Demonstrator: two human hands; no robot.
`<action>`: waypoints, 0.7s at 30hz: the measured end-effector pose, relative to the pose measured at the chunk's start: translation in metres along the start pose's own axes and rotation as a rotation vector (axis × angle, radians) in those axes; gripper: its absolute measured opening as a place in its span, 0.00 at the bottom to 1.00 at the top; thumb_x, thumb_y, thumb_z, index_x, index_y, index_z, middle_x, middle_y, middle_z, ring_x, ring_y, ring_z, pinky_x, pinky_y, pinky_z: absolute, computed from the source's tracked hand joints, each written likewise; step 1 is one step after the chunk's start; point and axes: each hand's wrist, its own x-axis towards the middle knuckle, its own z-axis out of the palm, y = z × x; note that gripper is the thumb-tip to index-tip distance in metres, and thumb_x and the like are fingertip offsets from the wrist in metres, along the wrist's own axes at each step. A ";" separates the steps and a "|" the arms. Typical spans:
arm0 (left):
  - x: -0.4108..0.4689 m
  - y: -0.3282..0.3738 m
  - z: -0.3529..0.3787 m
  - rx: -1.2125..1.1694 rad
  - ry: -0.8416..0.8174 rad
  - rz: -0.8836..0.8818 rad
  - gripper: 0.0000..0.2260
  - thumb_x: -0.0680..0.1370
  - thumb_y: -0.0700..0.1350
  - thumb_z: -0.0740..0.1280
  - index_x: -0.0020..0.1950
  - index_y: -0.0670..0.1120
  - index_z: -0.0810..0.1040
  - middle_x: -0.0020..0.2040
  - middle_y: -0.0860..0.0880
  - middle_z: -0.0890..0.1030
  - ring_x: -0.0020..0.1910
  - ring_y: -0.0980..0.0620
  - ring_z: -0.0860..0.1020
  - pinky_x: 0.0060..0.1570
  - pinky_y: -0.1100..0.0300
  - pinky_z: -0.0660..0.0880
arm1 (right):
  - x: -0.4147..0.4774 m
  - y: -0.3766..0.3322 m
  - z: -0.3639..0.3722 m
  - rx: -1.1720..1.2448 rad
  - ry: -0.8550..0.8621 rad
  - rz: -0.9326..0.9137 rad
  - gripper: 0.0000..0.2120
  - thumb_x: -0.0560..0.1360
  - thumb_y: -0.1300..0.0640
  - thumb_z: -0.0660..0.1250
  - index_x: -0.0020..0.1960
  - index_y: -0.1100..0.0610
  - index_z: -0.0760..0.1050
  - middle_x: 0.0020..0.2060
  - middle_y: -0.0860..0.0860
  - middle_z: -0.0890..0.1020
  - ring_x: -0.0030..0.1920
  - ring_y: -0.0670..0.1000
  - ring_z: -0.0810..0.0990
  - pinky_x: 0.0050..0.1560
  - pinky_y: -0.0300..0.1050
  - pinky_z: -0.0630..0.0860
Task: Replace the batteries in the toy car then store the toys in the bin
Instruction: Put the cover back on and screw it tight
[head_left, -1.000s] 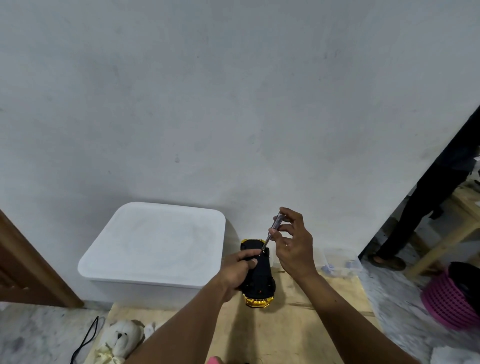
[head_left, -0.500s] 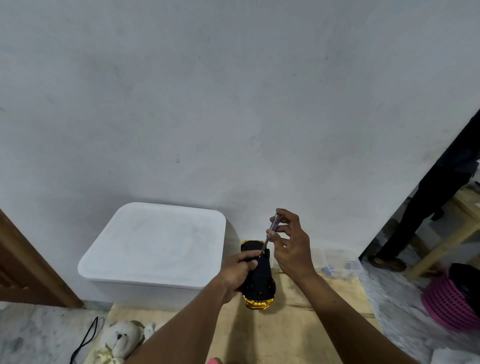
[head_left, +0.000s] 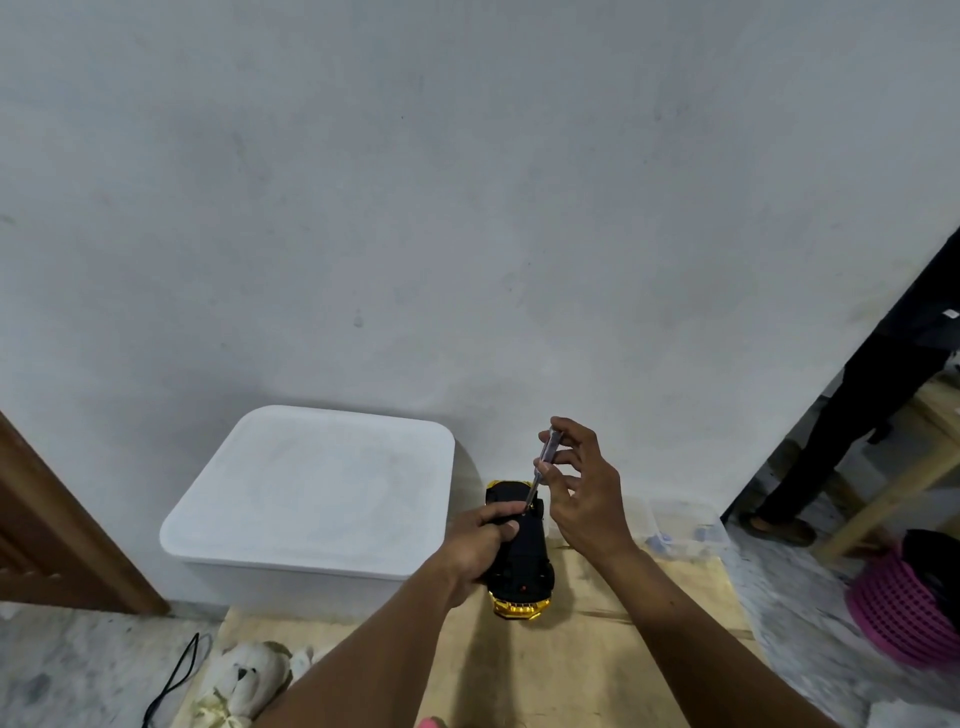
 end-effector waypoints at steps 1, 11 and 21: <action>0.000 0.000 0.000 0.003 0.000 0.000 0.14 0.82 0.39 0.63 0.58 0.55 0.82 0.56 0.47 0.83 0.50 0.48 0.83 0.34 0.62 0.79 | 0.000 -0.001 0.000 -0.008 -0.014 -0.011 0.30 0.77 0.67 0.67 0.62 0.33 0.66 0.56 0.43 0.81 0.49 0.48 0.83 0.45 0.45 0.83; 0.002 -0.007 0.002 0.011 0.017 -0.016 0.14 0.81 0.39 0.64 0.54 0.56 0.83 0.55 0.47 0.84 0.51 0.47 0.83 0.34 0.61 0.79 | 0.007 0.000 -0.003 -0.003 -0.046 -0.029 0.24 0.74 0.65 0.73 0.59 0.40 0.72 0.47 0.45 0.82 0.46 0.48 0.83 0.46 0.44 0.83; 0.004 -0.011 -0.003 0.005 0.035 -0.040 0.13 0.81 0.39 0.64 0.56 0.56 0.83 0.57 0.45 0.83 0.52 0.46 0.83 0.31 0.62 0.79 | 0.006 0.006 -0.003 0.016 -0.057 -0.006 0.23 0.73 0.68 0.72 0.59 0.43 0.75 0.45 0.48 0.83 0.44 0.50 0.84 0.49 0.47 0.83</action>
